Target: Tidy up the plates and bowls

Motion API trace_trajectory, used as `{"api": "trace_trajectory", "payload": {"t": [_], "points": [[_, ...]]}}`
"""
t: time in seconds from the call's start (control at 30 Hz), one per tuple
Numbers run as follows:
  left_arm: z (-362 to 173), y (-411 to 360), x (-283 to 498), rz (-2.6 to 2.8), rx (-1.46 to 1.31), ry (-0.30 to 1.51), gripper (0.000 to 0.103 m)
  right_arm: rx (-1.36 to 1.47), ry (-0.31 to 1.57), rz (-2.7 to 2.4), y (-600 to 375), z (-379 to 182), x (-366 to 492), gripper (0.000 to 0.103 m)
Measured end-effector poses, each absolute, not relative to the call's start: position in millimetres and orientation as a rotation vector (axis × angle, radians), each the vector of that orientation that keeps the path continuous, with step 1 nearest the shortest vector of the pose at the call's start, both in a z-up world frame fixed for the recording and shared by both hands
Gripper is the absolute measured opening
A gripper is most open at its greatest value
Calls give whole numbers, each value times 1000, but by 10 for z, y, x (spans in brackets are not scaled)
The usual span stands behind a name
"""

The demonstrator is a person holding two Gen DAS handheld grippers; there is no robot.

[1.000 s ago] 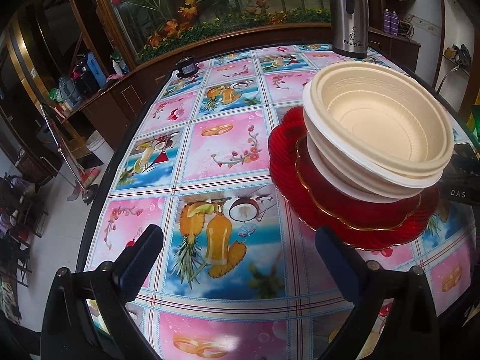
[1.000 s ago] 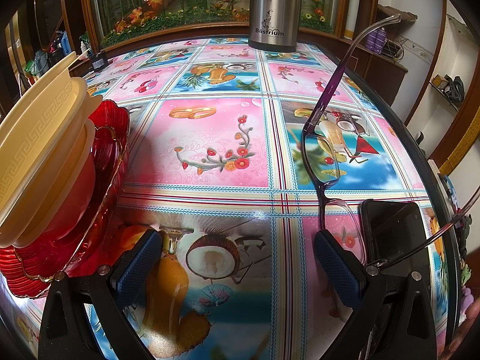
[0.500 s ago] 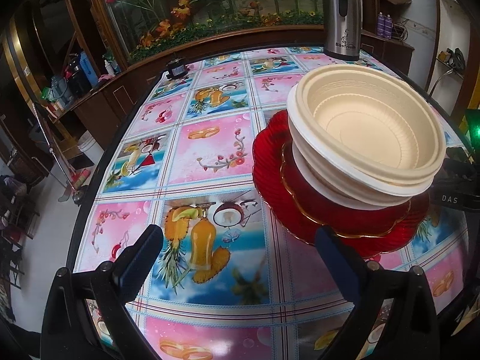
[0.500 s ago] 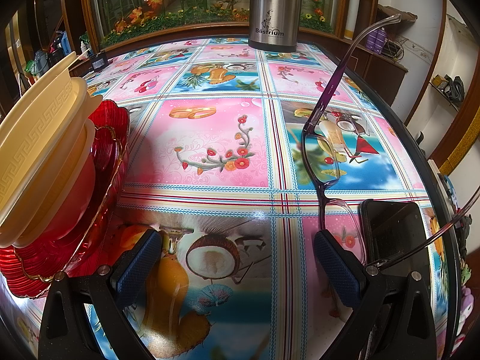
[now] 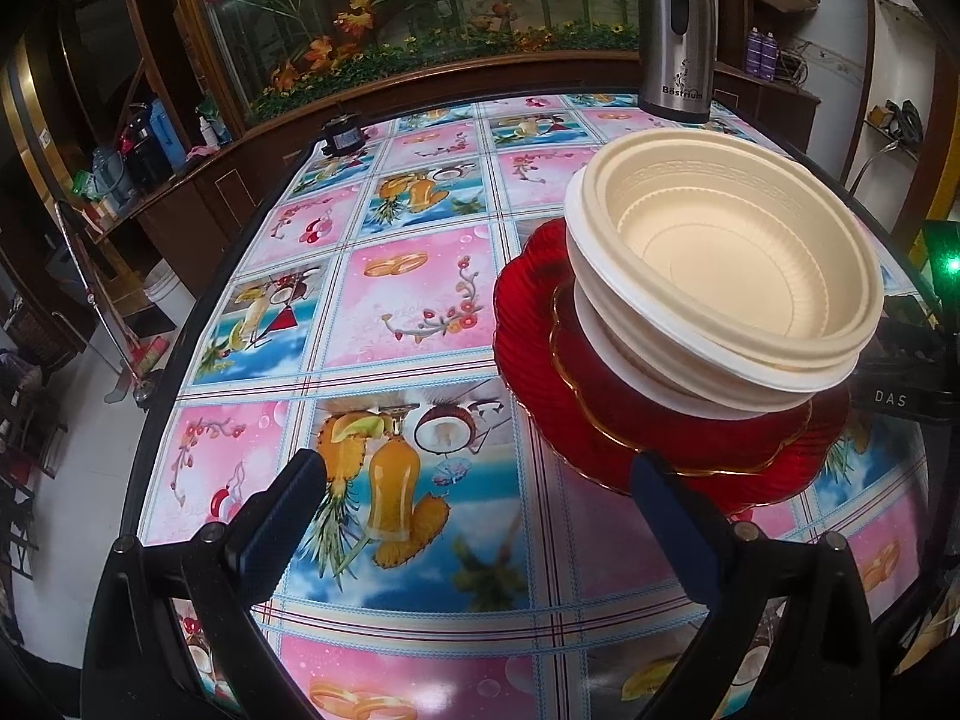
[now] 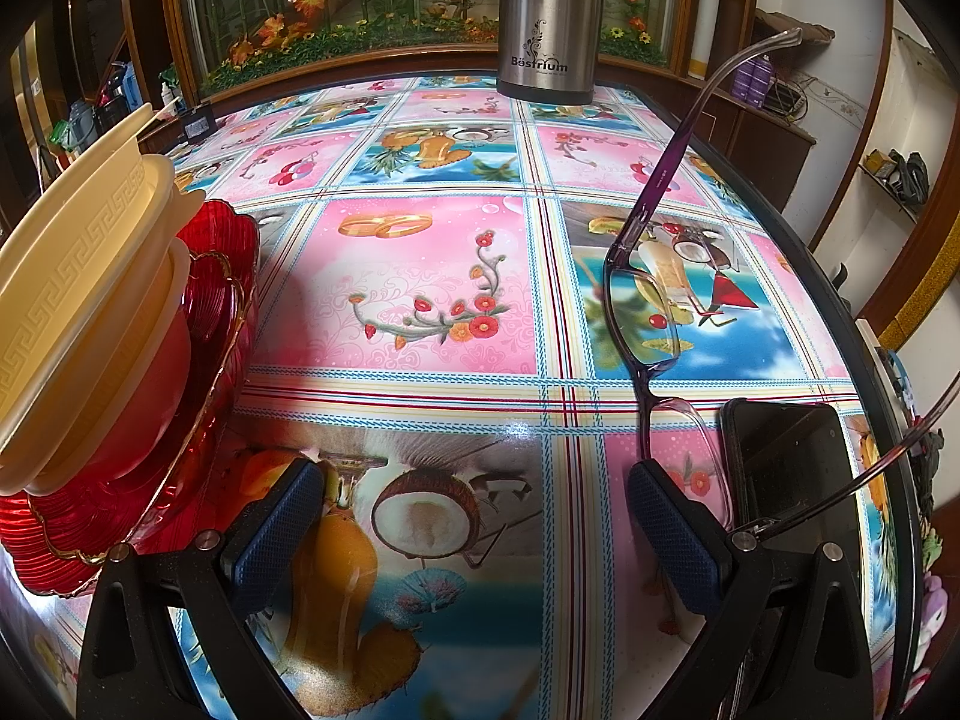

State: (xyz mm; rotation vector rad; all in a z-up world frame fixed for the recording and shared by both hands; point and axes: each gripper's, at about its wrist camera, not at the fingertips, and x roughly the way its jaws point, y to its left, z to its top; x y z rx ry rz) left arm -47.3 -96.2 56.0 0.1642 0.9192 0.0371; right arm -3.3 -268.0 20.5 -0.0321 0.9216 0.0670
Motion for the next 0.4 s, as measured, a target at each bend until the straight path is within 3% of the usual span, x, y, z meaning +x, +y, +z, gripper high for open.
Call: {"api": "trace_trajectory", "payload": {"t": [0.4], "points": [[609, -887, -511, 66, 136, 883, 101, -32, 922, 67, -2680, 204, -33, 102]]}}
